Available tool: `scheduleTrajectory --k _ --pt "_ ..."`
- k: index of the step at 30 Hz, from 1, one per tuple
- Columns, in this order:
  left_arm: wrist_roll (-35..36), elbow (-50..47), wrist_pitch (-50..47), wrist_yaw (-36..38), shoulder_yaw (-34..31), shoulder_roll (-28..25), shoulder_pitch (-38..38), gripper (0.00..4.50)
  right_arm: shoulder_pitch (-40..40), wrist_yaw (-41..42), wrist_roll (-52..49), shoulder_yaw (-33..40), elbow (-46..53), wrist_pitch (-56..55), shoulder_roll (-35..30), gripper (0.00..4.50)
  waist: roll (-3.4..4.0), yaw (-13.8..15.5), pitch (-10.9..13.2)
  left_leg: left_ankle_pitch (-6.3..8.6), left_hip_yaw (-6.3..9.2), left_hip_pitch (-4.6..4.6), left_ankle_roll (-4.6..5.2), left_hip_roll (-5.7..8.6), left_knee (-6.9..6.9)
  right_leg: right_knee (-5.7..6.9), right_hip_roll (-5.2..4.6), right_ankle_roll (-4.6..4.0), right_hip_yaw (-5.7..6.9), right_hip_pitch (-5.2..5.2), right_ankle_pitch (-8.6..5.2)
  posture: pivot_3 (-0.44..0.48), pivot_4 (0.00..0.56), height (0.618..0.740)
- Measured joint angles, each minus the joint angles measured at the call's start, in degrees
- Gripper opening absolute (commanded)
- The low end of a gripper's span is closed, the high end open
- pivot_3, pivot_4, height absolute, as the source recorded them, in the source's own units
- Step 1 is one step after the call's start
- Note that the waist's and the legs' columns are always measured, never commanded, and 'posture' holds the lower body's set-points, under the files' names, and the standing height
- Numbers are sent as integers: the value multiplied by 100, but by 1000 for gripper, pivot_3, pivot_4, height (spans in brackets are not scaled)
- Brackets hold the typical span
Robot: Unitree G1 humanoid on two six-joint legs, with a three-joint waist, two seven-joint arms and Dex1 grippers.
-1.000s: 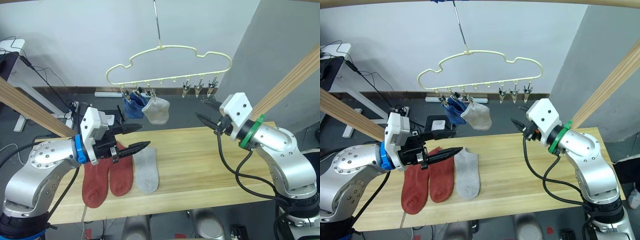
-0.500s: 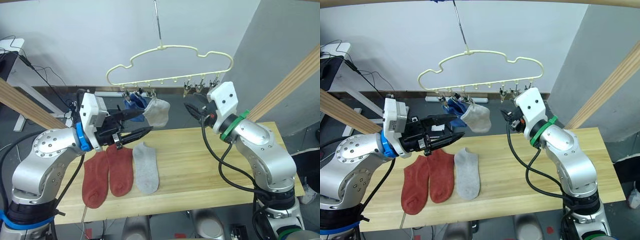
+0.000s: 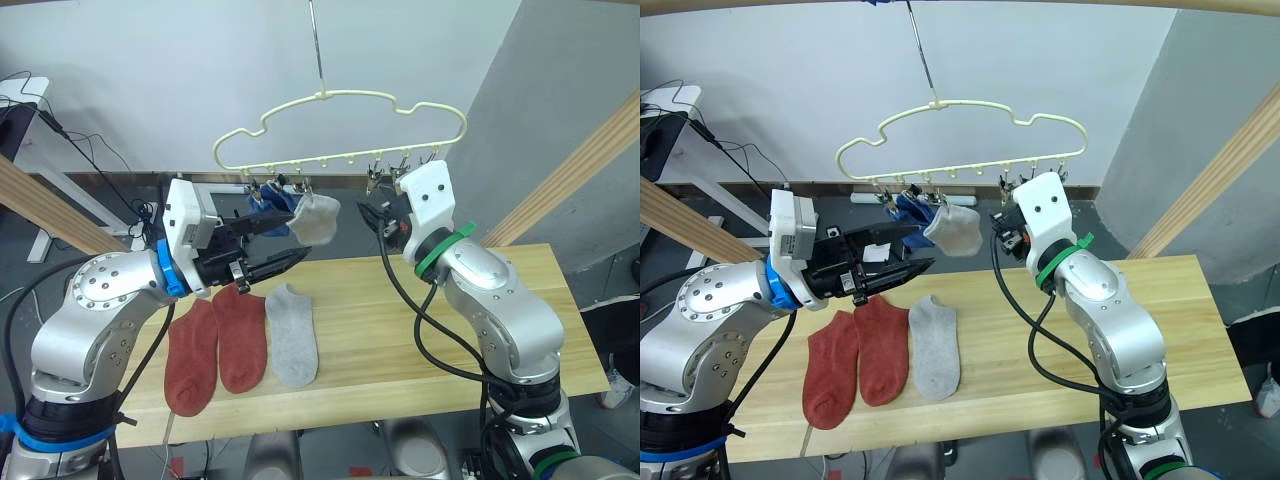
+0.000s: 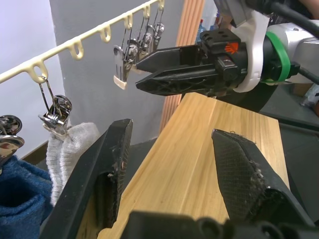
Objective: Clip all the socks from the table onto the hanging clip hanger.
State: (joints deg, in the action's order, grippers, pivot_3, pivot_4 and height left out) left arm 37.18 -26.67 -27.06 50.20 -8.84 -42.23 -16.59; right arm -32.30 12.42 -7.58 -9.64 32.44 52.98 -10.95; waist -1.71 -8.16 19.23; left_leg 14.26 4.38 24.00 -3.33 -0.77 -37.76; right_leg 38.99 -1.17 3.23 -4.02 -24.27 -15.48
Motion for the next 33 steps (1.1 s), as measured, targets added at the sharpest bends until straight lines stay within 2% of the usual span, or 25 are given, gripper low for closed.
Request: scheduleTrajectory --k 6,22,33 --pt "-2 26 0 -2 75 52 -47 2809 -363 -19 181 -85 -400 -322 47 2122 0 -3 0 0 2 0 0 0 0 1 3 -1 4 0 1 -224 293 740" --pt "-7 27 -7 -14 80 92 -49 2809 -445 -251 179 -31 -784 -455 769 2122 1 -6 -1 0 3 0 0 -3 -3 4 2 -2 3 0 1 -224 293 740" --pt "-11 26 -46 -94 190 96 -101 2809 -488 -379 176 127 -912 -529 993 2122 1 -4 -1 0 4 0 1 -3 -3 5 2 -2 3 0 1 -212 295 740"
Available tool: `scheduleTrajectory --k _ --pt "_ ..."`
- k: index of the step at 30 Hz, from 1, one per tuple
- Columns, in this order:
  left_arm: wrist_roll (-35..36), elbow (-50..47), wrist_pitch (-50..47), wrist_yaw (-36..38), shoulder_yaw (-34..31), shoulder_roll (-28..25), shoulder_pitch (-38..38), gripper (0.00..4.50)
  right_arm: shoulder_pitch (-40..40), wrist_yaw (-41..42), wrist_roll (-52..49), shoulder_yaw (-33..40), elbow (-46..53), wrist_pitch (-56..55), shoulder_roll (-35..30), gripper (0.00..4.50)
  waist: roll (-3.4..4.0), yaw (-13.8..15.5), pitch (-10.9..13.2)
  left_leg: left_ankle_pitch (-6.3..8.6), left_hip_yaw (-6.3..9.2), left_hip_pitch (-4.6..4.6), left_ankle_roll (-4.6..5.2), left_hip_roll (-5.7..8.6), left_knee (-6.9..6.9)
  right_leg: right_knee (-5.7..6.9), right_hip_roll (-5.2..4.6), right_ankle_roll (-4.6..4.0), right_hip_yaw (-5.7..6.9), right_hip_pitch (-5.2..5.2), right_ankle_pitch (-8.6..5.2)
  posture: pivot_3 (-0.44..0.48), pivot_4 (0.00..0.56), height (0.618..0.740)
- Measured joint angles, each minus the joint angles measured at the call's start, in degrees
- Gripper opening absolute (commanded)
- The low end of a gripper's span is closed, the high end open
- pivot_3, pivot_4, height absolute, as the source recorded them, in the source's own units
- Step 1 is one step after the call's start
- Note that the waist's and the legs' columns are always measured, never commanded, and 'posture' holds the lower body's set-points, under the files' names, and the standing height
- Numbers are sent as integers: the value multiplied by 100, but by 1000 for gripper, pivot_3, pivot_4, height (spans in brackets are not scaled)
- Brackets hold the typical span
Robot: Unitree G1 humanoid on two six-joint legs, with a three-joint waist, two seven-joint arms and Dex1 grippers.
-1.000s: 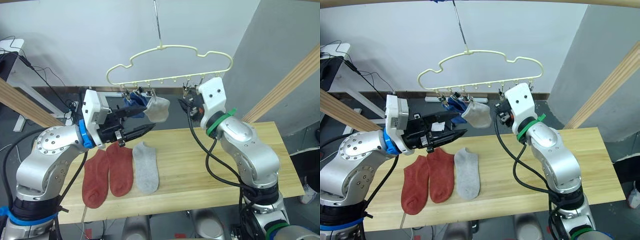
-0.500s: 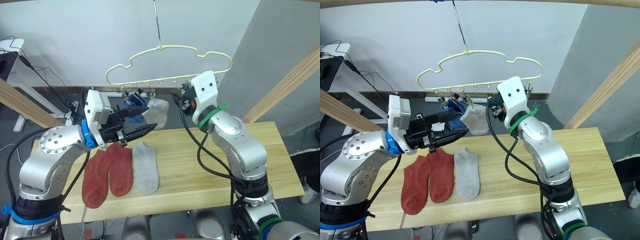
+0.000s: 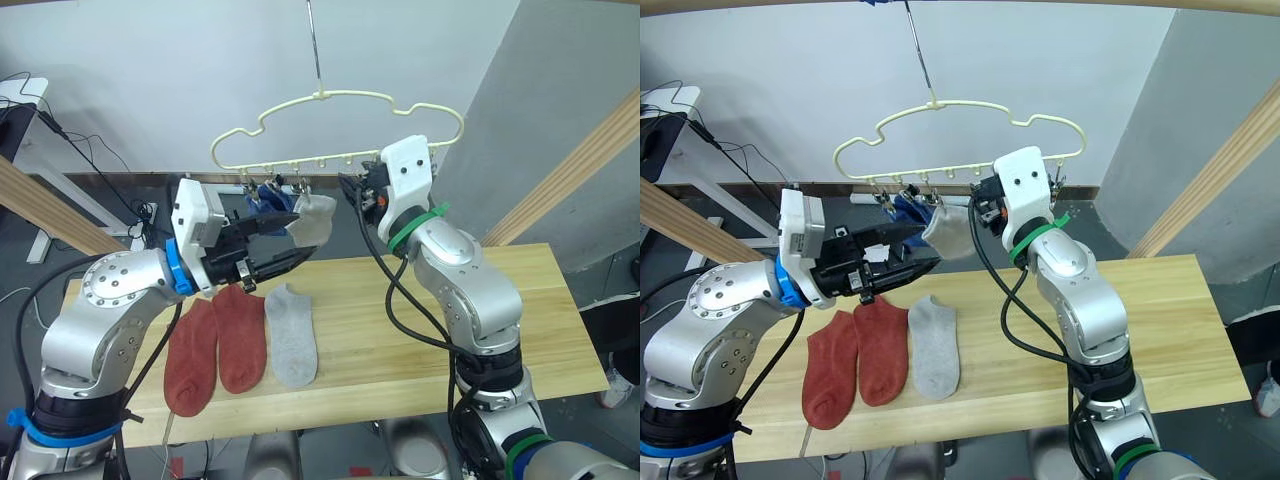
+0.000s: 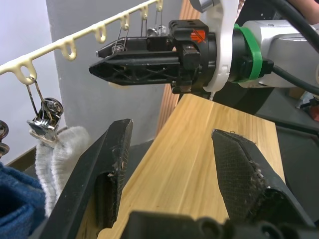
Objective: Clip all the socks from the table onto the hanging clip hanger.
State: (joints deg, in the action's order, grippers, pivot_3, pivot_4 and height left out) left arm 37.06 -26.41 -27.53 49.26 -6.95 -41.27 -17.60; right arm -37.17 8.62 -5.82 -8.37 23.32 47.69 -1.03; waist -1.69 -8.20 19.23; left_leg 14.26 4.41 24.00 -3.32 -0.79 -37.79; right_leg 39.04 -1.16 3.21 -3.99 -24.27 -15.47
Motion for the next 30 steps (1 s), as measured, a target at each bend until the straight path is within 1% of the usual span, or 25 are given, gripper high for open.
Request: scheduleTrajectory --k 5,8,10,12,13,16,19,22,23,26,27,30 --pt "0 0 -52 -12 2 0 -5 2809 0 -20 -1 32 0 1 52 2122 0 0 0 0 0 0 0 0 0 1 0 0 1 0 0 -213 296 740" --pt "0 0 -62 -24 3 11 -21 2809 0 -22 -1 34 0 3 68 1579 0 0 0 0 0 0 0 0 0 1 0 0 0 0 0 -215 297 740" --pt "2 0 -77 -42 3 23 -27 2809 0 -25 -1 35 0 6 75 818 0 -1 0 0 0 0 0 0 0 1 0 0 0 0 0 -215 297 740" --pt "5 0 -87 -75 3 42 -26 2809 0 -27 -1 39 0 7 75 296 0 0 0 0 0 0 0 0 0 1 0 0 0 0 0 -215 297 740" --pt "5 0 -93 -124 2 71 -19 2809 0 -28 -1 39 0 6 76 121 0 0 0 0 0 0 0 0 0 1 0 0 0 0 0 -215 297 740" --pt "-26 -7 -124 -336 2 172 88 2809 0 -29 -1 41 0 6 79 72 0 -4 0 0 0 -1 0 -1 0 1 0 0 -1 0 0 -215 302 740" --pt "-74 -80 -330 -659 23 281 485 2809 0 -29 -1 45 0 7 82 72 1 -22 0 0 2 -1 1 -6 0 2 -1 0 -4 -1 0 -215 302 740" --pt "-201 -169 -574 -1112 131 469 875 3293 -1 -26 -2 49 -1 7 85 72 1 -15 -1 0 4 -1 1 -5 0 2 -1 0 -2 0 0 -216 310 740" --pt "-294 -204 -615 -1315 204 598 1069 3606 -1 -25 -2 50 -1 7 84 72 1 -14 -1 0 4 -2 1 -5 -1 2 -3 0 -4 0 0 -216 310 740" --pt "-622 -234 -719 -1890 512 1053 1523 4358 -1 -22 -2 53 -2 10 80 72 1 -14 -1 1 5 -1 1 -3 -3 2 -7 0 -5 1 0 -223 314 740" --pt "-800 -226 -749 -2090 676 1154 1645 4500 -1 -17 -2 51 -2 13 79 72 1 -13 -1 1 4 -1 1 -3 -3 4 -7 0 -4 0 0 -221 315 740" --pt "-1383 -106 -771 -2778 986 1601 1762 4500 -1 -6 -4 50 -2 31 64 72 2 -8 -1 0 5 -3 2 -2 -3 6 -5 -3 2 3 3 -233 318 740"
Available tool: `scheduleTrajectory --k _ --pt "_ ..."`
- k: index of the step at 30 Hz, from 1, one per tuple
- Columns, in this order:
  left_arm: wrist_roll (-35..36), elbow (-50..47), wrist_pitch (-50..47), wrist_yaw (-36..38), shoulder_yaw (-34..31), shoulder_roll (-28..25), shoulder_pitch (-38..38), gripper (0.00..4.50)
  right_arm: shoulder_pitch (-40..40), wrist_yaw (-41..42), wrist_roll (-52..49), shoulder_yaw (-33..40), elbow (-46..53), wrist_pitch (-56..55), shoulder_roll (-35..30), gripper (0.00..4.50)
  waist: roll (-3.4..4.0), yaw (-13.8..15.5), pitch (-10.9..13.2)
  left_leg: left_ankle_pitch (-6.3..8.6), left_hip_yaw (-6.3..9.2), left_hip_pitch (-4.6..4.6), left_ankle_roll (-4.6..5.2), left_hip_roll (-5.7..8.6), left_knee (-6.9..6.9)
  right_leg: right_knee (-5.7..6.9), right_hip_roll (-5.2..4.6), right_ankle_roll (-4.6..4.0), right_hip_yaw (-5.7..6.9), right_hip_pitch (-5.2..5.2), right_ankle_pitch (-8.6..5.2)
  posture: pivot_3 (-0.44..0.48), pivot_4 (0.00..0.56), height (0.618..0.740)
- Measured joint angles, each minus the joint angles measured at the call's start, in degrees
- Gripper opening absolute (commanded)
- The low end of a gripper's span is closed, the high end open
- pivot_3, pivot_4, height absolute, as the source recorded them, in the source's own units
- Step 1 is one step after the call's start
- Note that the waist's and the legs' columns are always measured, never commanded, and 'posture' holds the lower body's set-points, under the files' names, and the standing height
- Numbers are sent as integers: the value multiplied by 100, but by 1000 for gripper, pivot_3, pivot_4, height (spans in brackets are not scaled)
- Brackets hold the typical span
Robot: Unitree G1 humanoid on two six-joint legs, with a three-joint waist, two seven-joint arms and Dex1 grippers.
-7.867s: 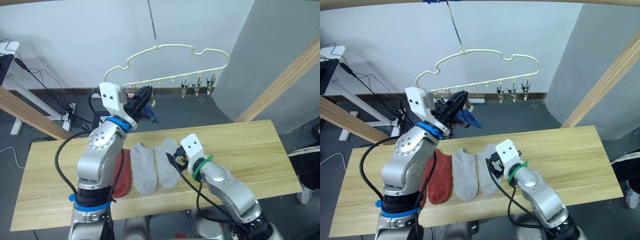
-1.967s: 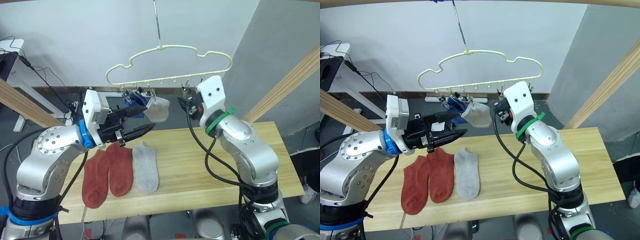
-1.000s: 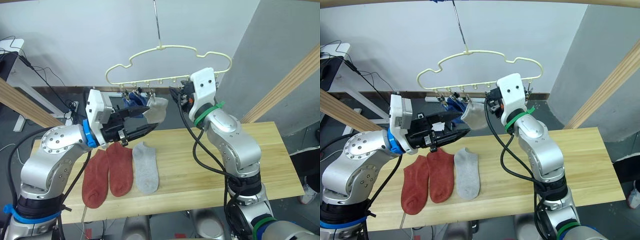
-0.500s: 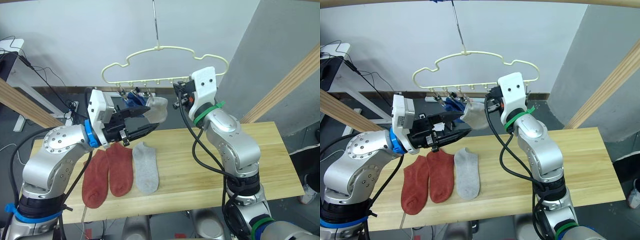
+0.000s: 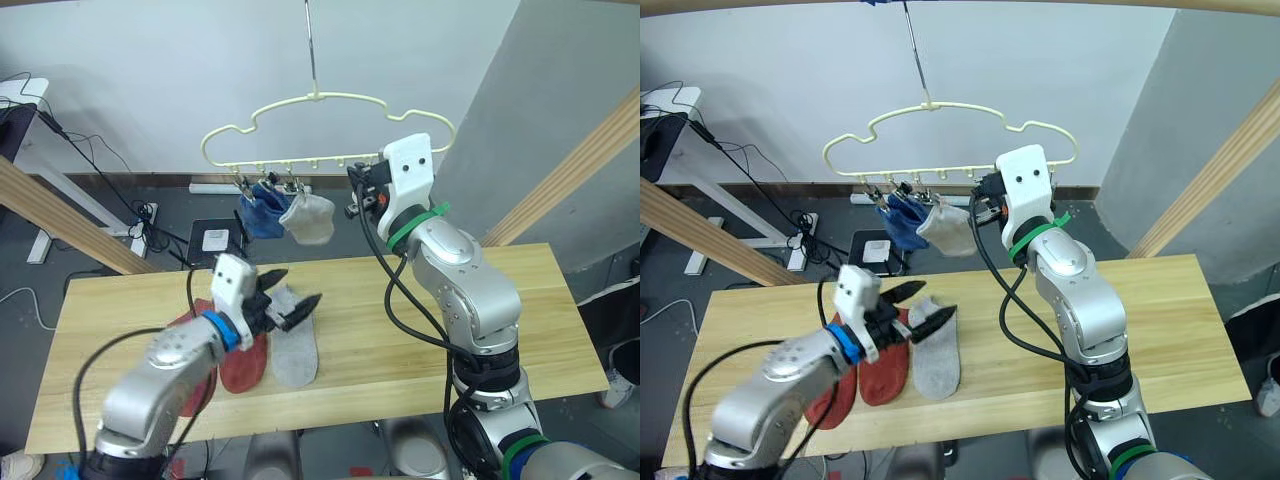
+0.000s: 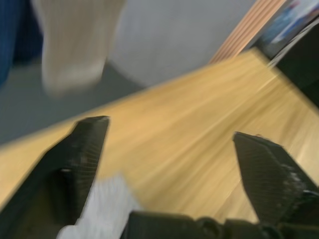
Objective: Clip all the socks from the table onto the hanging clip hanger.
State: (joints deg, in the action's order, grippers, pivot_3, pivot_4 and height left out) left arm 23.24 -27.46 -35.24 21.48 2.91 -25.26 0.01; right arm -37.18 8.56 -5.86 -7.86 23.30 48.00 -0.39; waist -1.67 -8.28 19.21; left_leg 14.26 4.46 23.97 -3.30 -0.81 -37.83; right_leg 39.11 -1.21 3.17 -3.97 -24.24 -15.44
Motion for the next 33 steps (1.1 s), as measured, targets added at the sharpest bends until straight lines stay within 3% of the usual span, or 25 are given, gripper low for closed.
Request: scheduleTrajectory --k 6,13,21,24,33 --pt "-812 894 45 -1372 107 1152 64 4500 0 17 -10 -16 1 71 4 72 -1 -6 -1 0 -3 -1 1 4 -4 0 5 0 -1 2 5 -247 317 740" --pt "-1139 1372 -61 -1739 125 1560 -72 4500 0 42 -33 -21 1 136 -4 72 -1 -12 -1 0 -4 -1 1 6 -4 0 5 -1 -1 2 5 -253 314 740" --pt "-1419 1484 -209 -1703 253 1565 -207 4500 0 41 -55 -38 5 142 12 72 -1 -57 -3 0 -4 -1 1 7 -3 0 6 -1 -1 3 6 -260 310 740" --pt "-1515 1435 -311 -1703 312 1549 -177 3927 0 40 -60 -41 5 142 16 72 -1 -70 -5 0 -4 -3 1 6 -4 -1 5 0 -1 6 6 -264 307 740" --pt "-1664 1441 -339 -1580 315 1526 -176 1653 0 18 -61 -54 5 142 32 72 0 -107 -7 0 -4 -4 0 7 -4 -1 5 1 -1 7 6 -268 312 740"
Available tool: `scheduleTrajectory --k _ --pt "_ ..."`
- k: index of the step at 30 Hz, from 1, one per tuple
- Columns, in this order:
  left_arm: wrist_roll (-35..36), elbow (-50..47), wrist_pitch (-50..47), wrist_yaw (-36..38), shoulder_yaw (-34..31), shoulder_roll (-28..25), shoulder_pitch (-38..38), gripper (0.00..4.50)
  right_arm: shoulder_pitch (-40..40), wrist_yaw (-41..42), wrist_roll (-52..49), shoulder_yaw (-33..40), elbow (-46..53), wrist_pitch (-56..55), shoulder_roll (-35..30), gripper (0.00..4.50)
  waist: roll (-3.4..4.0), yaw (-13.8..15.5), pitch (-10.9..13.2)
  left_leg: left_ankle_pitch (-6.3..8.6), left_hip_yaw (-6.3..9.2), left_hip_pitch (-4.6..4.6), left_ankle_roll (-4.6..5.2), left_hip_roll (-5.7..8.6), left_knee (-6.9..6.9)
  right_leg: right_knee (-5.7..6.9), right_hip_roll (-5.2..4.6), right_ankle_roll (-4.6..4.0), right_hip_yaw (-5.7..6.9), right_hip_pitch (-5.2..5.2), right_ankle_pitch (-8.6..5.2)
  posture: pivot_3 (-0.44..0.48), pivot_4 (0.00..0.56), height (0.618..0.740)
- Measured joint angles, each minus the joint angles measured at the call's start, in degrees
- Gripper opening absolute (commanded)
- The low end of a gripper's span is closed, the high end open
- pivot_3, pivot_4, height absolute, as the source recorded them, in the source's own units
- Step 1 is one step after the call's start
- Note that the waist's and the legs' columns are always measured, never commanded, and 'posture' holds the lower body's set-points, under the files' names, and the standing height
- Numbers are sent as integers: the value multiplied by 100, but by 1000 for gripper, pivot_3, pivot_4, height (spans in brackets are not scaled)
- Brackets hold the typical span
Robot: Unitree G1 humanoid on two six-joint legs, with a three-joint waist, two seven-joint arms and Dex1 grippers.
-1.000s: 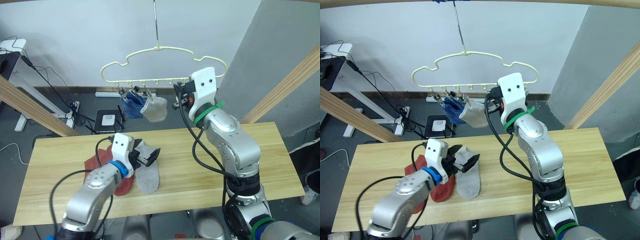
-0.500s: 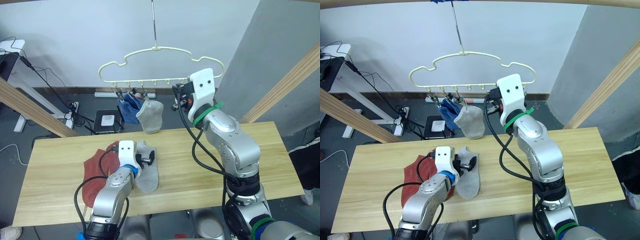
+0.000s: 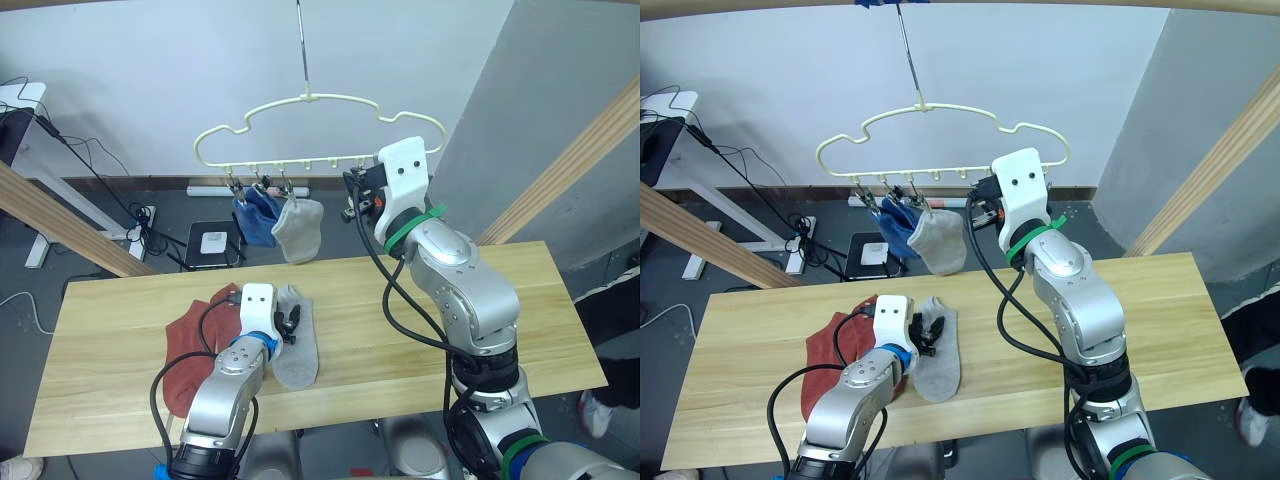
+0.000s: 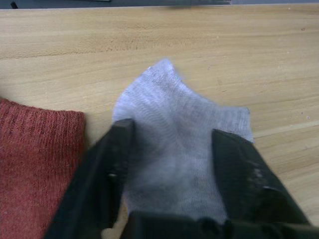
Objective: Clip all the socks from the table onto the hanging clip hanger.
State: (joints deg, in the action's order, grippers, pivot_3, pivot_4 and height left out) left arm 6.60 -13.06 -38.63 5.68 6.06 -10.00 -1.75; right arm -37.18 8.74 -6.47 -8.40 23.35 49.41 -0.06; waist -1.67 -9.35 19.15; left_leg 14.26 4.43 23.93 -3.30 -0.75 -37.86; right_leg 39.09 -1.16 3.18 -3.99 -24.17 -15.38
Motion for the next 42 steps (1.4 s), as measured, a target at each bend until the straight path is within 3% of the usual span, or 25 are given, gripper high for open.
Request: scheduleTrajectory --k 7,13,17,24,42 --pt "116 -2 169 650 50 -208 107 15 0 -1 -2 -15 0 0 0 72 0 -15 0 0 0 0 0 0 1 -1 1 0 0 -1 0 -270 314 740" --pt "231 -50 1421 1878 334 -690 129 0 0 -7 -2 -15 0 0 2 72 0 -15 0 0 -2 2 0 -6 3 -6 -6 0 -3 -2 0 -272 317 740" --pt "392 -45 2168 2258 337 -468 -446 0 -1 -10 -15 -13 2 0 14 72 0 -1 0 0 -1 5 0 -3 1 -6 -7 2 0 -1 1 -277 317 740" --pt "526 200 2446 2194 294 108 -1239 0 -11 -27 -59 34 17 17 23 72 0 -54 0 0 -4 5 1 3 3 -8 5 3 -1 -2 1 -287 317 740" --pt "596 501 2512 1888 143 438 -1574 0 -27 -83 -148 35 38 110 33 72 0 -167 0 0 -2 5 1 3 1 -7 4 3 -2 -1 1 -282 318 740"
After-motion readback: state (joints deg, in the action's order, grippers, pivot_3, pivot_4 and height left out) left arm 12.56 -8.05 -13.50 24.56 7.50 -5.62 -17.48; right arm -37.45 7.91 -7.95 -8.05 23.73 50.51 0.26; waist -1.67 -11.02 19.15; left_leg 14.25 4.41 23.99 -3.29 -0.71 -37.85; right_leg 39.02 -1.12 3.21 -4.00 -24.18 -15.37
